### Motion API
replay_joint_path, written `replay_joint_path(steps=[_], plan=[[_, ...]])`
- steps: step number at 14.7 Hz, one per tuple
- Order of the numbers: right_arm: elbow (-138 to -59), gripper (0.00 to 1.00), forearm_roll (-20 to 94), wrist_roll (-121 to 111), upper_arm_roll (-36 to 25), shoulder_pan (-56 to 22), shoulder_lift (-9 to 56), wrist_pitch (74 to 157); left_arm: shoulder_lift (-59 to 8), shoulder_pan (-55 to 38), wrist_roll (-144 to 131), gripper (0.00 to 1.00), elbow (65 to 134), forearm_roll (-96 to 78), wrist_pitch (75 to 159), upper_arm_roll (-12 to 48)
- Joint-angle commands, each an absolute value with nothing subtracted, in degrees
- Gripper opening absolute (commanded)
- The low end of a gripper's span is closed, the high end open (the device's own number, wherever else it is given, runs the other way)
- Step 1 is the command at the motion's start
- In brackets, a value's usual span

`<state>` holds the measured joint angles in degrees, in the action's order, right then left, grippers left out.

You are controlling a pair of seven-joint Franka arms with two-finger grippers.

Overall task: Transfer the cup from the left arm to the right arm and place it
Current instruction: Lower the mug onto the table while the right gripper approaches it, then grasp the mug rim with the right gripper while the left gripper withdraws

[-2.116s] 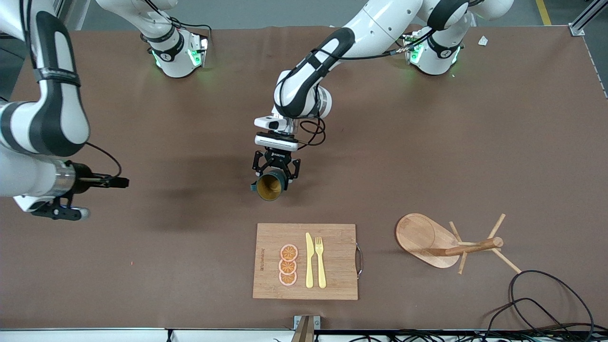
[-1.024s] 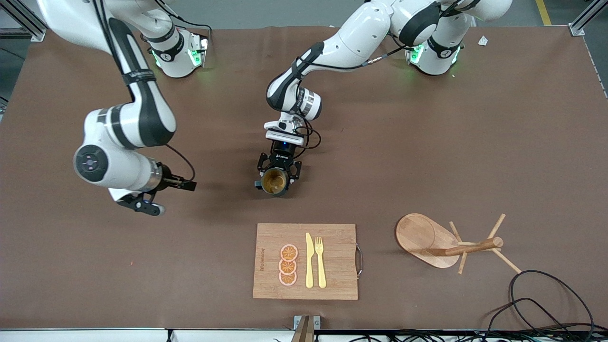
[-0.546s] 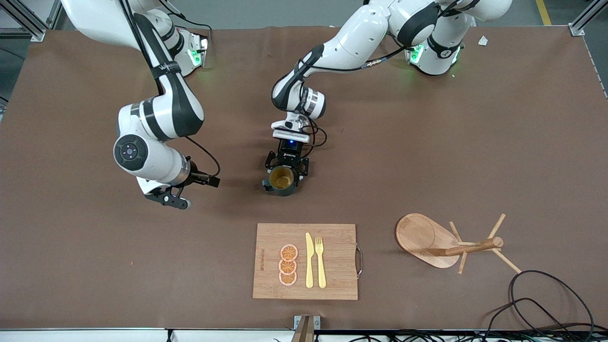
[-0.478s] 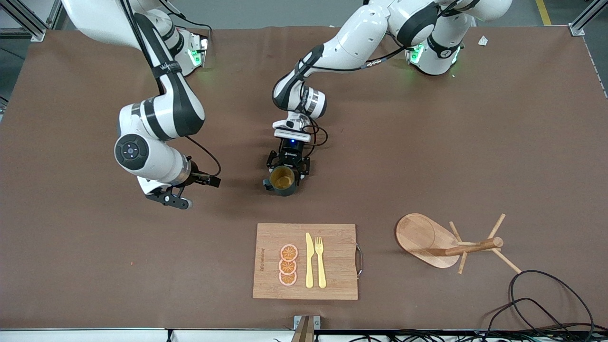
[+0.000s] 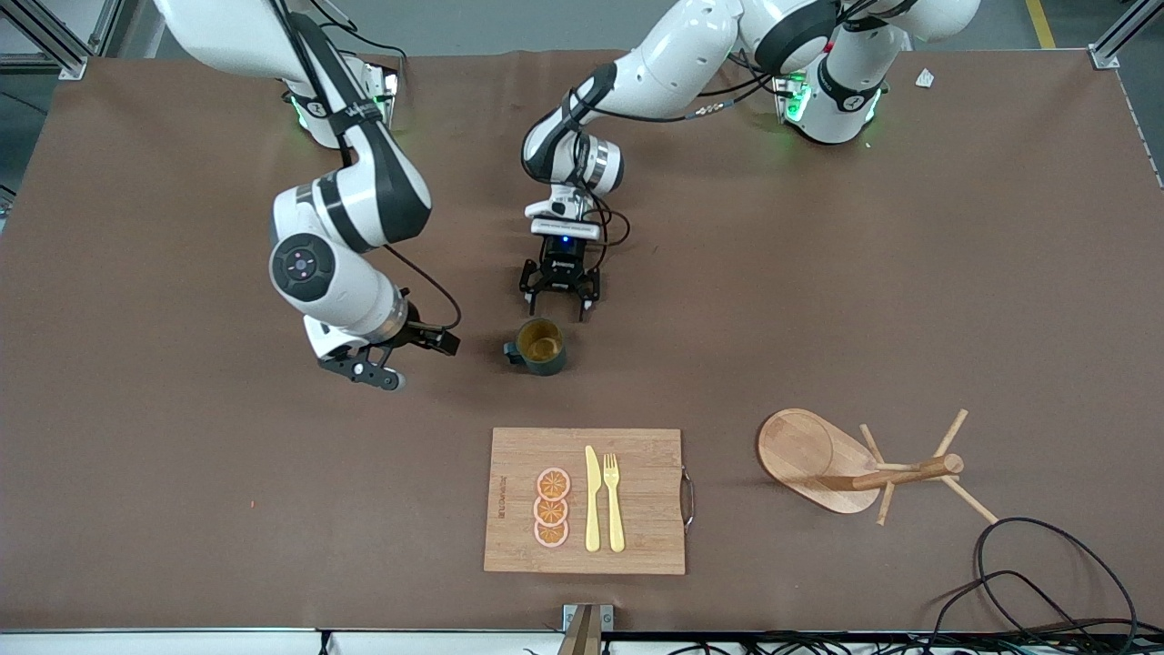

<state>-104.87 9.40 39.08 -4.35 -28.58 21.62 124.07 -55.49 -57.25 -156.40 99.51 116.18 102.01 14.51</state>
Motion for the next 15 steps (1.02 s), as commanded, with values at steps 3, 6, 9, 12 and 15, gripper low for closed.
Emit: replay_joint_path(steps=[3,6,9,12,15], plan=[[-106.00,1.00,10.46,48.66,-4.83,-33.66,22.32,127.44,-44.58,-57.22,-158.91,1.00,106.96,99.27,101.87,15.99],[-106.00,1.00,10.46,57.02,-4.83,-36.03,23.12,128.76,-40.09,-56.78,-158.03,1.00,106.96,86.78,101.87,16.52],[-105.91,1.00,10.46,62.21,-4.83,-37.52,24.08,129.99,-36.13,-55.73,-153.31,1.00,106.96,77.29,102.04,16.52],[-105.73,1.00,10.55,68.28,-4.75,-39.45,26.19,133.06,-32.26,-51.96,-137.42,1.00,106.70,68.14,99.94,16.43],[-104.95,1.00,10.55,70.13,-4.75,-40.25,27.86,134.03,-30.59,-46.95,-129.93,1.00,106.26,66.89,99.76,16.44]])
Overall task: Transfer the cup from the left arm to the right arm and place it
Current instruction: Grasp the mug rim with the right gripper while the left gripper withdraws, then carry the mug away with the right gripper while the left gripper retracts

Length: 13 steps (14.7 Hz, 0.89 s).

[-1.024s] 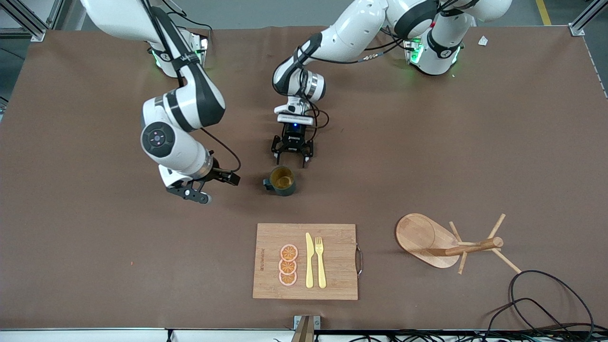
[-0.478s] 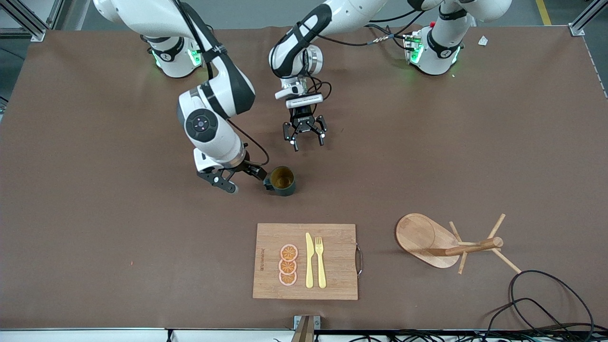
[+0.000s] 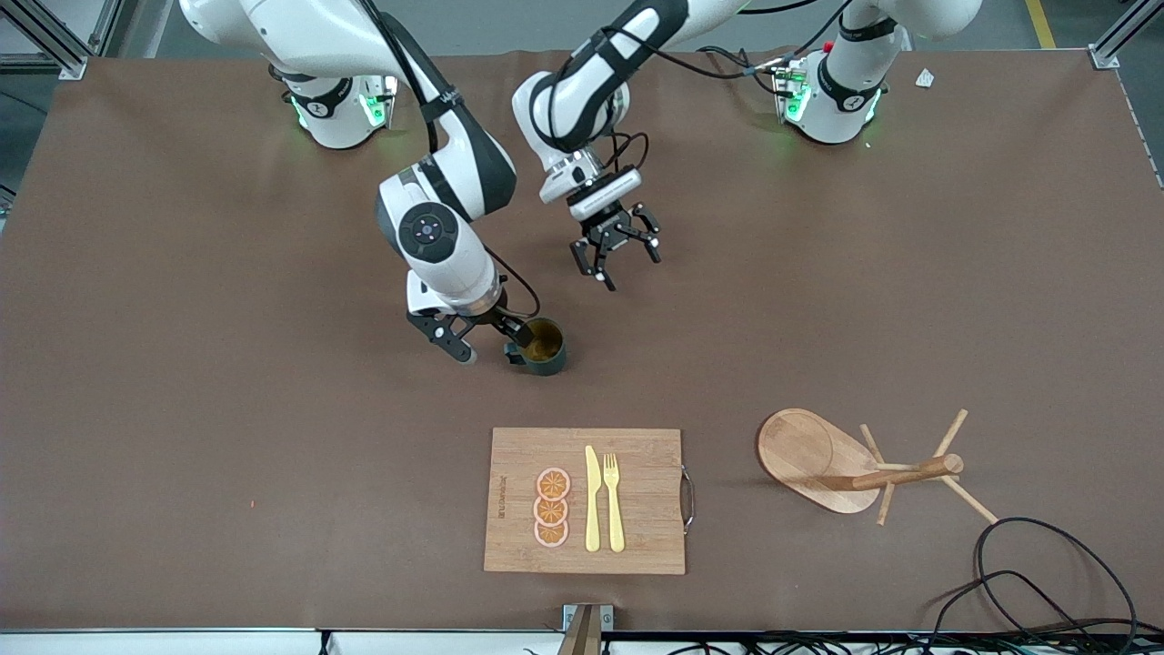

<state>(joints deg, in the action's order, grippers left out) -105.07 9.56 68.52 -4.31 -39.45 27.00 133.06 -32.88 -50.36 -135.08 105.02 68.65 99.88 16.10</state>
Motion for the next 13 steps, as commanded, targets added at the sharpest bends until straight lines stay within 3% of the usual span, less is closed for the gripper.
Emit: replay_joint_path(steps=[1,4,7,11,12,13], plan=[[-104.68,1.00,10.63,70.40,-4.75,-40.51,28.47,134.12,-29.54,-45.19,-125.99,1.00,106.09,65.41,99.76,16.44],[-104.50,0.97,11.25,71.28,-4.75,-41.48,29.70,136.05,-28.48,-41.06,-116.75,1.00,102.06,62.41,99.76,16.44],[-104.06,0.79,14.49,71.54,-4.75,-42.10,30.23,136.41,-26.38,-36.06,-106.56,1.00,96.95,56.72,99.76,16.44],[-104.06,0.15,14.77,72.85,-4.75,-42.54,30.23,136.23,-21.37,-29.37,-90.65,1.00,93.08,46.43,99.84,16.52],[-104.06,0.03,14.77,73.38,-4.75,-42.54,30.23,136.14,-20.05,-27.62,-86.35,1.00,92.38,43.71,99.84,16.52],[-104.06,0.00,14.68,73.56,-4.75,-42.10,30.23,135.71,-18.91,-26.21,-82.48,0.99,91.59,40.81,99.84,16.52]])
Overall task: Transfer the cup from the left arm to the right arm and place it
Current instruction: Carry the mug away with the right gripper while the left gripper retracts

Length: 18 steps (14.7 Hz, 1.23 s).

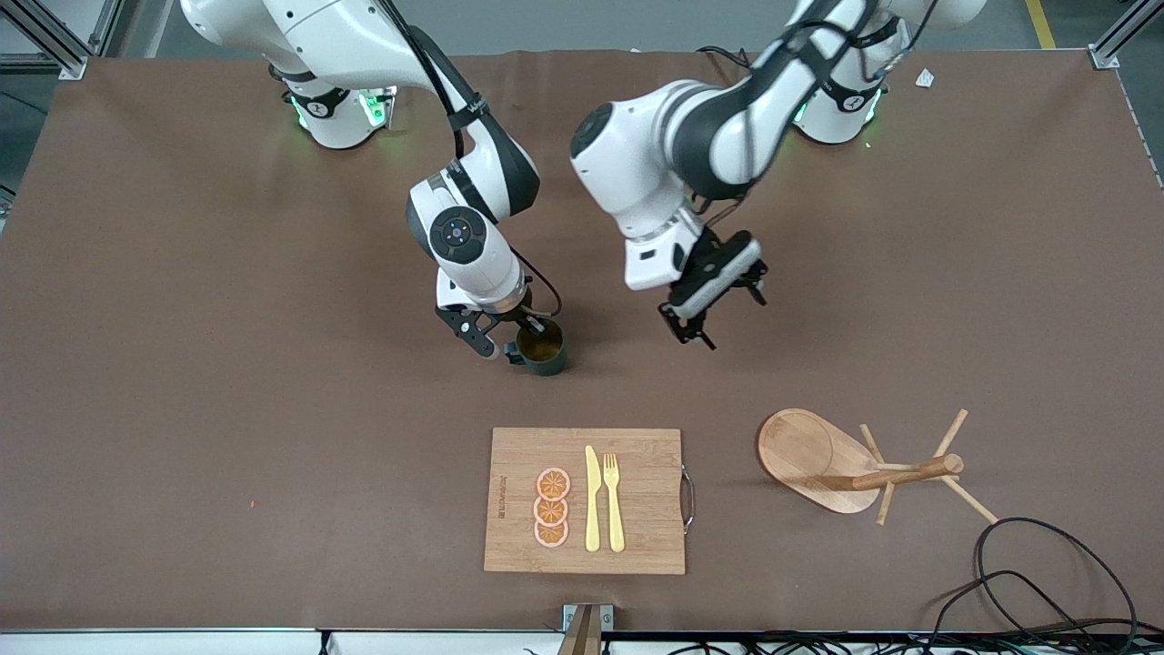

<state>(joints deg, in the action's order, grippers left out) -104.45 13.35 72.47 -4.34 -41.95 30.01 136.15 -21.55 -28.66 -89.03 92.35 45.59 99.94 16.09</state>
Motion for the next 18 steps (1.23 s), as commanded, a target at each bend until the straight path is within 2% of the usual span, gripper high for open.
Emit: replay_joint_path(steps=[1,4,8,11,16,18], plan=[[-104.24,0.00,14.59,73.56,-4.83,-41.66,30.06,135.44,-18.11,-24.71,-79.05,0.99,90.28,37.21,99.76,16.44],[-104.77,0.00,14.41,74.00,-6.49,-41.14,28.13,131.76,-15.48,-19.53,-68.51,0.99,86.67,28.85,99.76,16.35],[-105.03,0.00,14.41,76.63,-12.02,-40.52,26.29,131.57,-13.19,-12.24,-48.66,1.00,83.50,21.11,98.19,16.61],[-110.20,0.00,14.33,76.12,-16.34,-38.68,22.60,131.22,-10.29,-6.70,-36.42,1.00,82.09,14.09,96.42,16.44],[-117.15,0.00,14.24,74.71,-16.79,-31.03,17.24,131.93,-6.86,-1.06,-21.65,1.00,82.18,9.76,95.98,16.08],[-118.82,0.00,14.24,70.43,-16.79,-28.40,15.04,131.49,-6.59,-0.88,-20.83,1.00,82.09,9.58,93.09,16.00]])
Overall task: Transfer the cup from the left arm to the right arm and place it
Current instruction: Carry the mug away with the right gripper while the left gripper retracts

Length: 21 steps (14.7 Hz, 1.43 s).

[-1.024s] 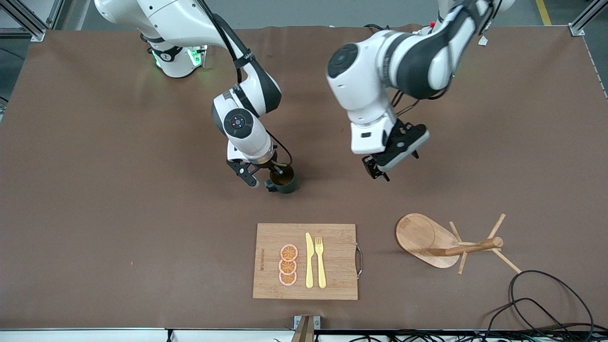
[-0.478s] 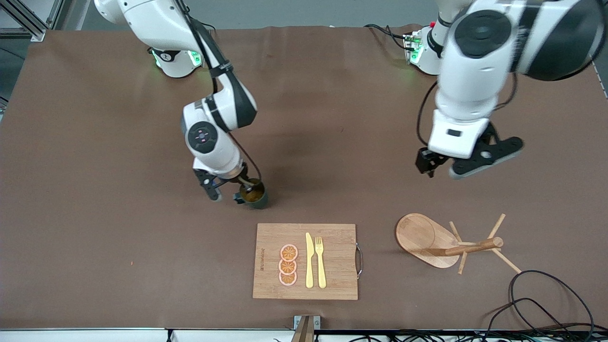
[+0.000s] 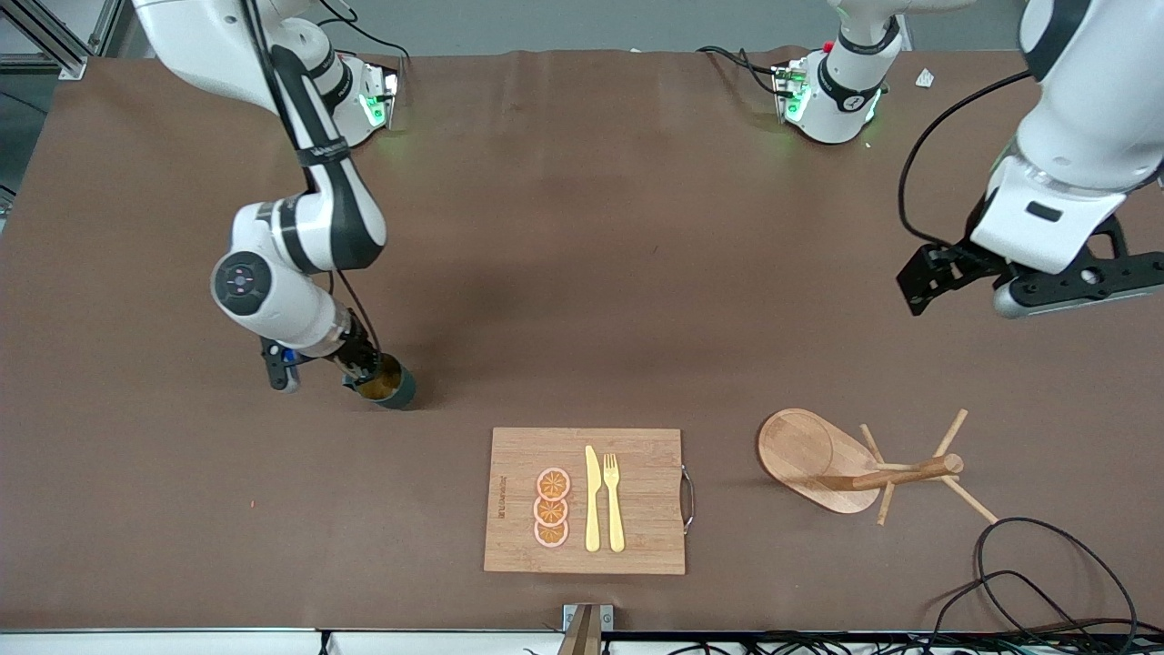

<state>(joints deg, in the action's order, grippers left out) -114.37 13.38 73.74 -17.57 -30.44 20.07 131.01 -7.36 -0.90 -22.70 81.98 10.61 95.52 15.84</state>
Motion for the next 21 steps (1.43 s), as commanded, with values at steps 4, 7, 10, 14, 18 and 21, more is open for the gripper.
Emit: replay_joint_path(steps=[4,7,10,14,18,21], plan=[[-121.90,0.00,14.24,55.06,-16.79,-19.35,13.45,130.52,-4.23,-0.44,-15.58,1.00,82.26,7.83,88.16,15.13],[-122.78,0.00,14.24,48.27,-16.79,-14.87,13.45,130.52,-1.77,-0.79,-6.18,1.00,84.01,4.33,85.34,10.47],[-125.93,0.00,14.24,44.83,-16.79,-11.00,11.79,130.78,2.10,-0.97,-2.90,1.00,88.75,2.02,86.74,7.21],[-128.58,0.00,14.15,43.07,-16.87,-7.75,10.81,130.61,5.53,-0.53,-2.81,1.00,93.25,1.41,88.33,7.12],[-128.94,0.02,13.80,41.05,-17.05,-5.02,11.25,130.69,5.45,-0.35,-3.60,1.00,92.46,1.41,88.59,7.29],[-128.50,0.09,11.53,40.43,-17.05,-4.75,11.51,130.52,5.45,-0.44,-3.78,1.00,92.46,1.32,88.77,7.73]])
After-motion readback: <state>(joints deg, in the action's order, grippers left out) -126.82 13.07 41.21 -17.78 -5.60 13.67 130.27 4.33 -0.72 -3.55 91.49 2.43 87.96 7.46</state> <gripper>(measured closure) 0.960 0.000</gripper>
